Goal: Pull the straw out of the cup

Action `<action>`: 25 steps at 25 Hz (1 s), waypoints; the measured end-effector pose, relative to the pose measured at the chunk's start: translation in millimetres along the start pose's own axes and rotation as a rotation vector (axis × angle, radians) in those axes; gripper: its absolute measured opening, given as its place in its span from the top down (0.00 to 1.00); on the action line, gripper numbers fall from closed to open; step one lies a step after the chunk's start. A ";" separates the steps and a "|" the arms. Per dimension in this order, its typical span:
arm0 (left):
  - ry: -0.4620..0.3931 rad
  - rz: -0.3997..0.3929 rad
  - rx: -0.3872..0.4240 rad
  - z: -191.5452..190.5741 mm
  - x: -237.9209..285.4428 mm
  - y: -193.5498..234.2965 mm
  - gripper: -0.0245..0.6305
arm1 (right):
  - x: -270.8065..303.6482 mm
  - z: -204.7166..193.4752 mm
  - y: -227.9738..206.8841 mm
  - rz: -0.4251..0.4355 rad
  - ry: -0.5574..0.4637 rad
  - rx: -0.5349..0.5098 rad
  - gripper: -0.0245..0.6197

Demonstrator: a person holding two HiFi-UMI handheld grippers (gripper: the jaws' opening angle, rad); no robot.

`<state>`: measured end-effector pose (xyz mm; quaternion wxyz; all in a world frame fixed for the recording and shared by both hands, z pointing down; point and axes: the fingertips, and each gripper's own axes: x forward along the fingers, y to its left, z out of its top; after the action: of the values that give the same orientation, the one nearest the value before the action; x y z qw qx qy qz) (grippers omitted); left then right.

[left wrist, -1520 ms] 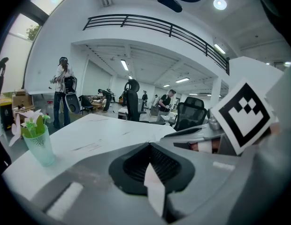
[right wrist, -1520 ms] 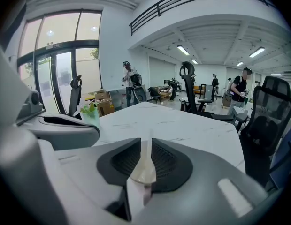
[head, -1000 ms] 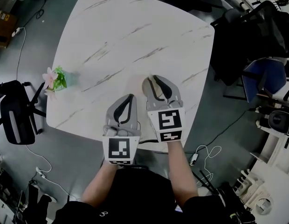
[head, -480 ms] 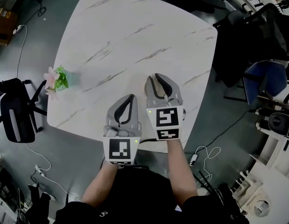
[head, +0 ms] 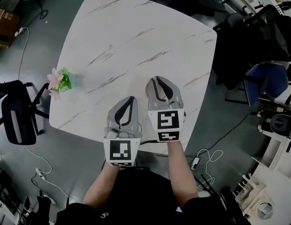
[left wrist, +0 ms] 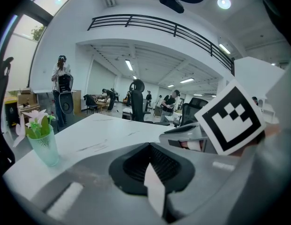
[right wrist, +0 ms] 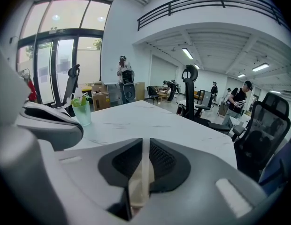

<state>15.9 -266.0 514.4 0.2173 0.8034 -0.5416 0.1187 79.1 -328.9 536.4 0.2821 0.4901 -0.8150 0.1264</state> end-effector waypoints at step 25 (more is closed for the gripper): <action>-0.135 -0.035 0.108 52.4 -46.5 -34.4 0.96 | -114.9 58.1 -11.4 -0.016 -0.356 0.178 0.89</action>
<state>27.4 -242.1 441.0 0.1384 0.8294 -0.5338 0.0894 110.9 -278.9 421.5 0.0901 0.5343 -0.8337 0.1068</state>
